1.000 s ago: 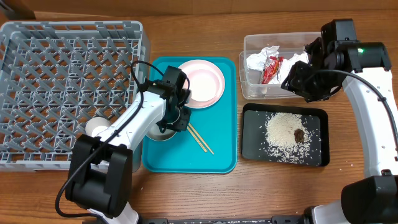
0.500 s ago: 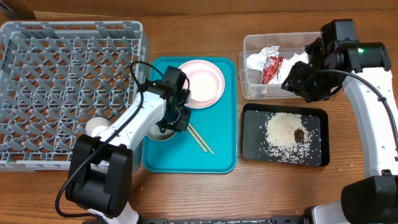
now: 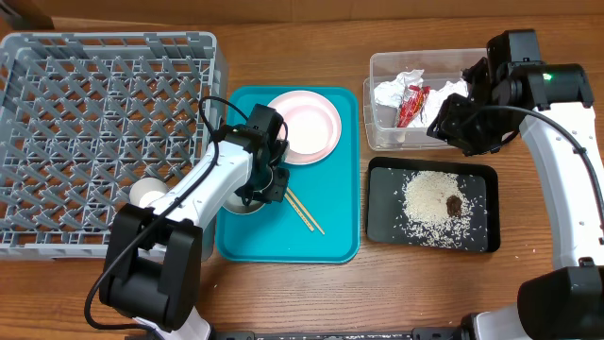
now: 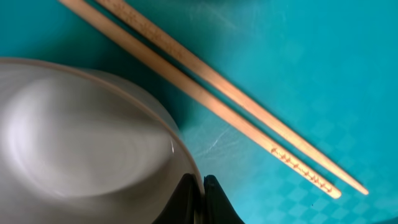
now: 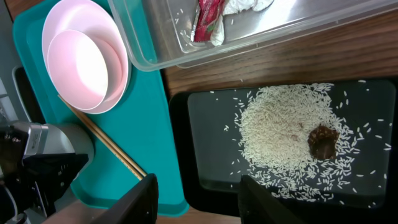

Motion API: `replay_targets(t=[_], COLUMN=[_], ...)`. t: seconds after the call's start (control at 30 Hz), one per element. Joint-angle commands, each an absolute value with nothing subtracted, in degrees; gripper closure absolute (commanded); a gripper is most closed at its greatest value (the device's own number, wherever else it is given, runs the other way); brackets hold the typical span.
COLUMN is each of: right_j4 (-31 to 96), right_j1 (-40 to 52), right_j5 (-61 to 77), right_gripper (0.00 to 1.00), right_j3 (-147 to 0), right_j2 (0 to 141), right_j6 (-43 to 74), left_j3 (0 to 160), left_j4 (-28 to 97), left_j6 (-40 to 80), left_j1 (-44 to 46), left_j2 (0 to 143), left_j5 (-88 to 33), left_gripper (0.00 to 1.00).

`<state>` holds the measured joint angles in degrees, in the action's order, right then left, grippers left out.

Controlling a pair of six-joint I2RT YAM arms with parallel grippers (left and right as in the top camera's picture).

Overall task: Sort waste into correct bins and load items into the dishwasher
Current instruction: 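Lift the white saucer with the left gripper into the dish rack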

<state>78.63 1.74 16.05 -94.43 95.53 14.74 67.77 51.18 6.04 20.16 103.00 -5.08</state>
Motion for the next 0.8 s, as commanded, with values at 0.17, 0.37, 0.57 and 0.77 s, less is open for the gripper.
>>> replay_targets(t=[0.17, 0.37, 0.57, 0.77], right_j4=[78.8, 79.0, 79.0, 79.0], right_j1=[1.7, 1.7, 1.7, 1.7], right_j5=[15.4, 15.4, 15.4, 15.4], right_gripper=[0.56, 0.56, 0.56, 0.57], right_j3=[-95.7, -95.7, -95.7, -95.7], right_j2=[94.3, 94.3, 94.3, 94.3], right_j6=[14.5, 14.5, 14.5, 14.5], left_j3=[78.2, 85.2, 87.7, 87.8], left_j4=[57.5, 58.5, 58.3, 57.6], left_j6=[6.3, 5.7, -0.2, -8.8], left_j1=[20.0, 16.8, 6.6, -8.3], left_j2=[97.7, 90.0, 86.2, 87.0], left_j5=[-7.0, -7.1, -14.6, -35.1], left_gripper=[0.96, 0.96, 0.96, 0.96])
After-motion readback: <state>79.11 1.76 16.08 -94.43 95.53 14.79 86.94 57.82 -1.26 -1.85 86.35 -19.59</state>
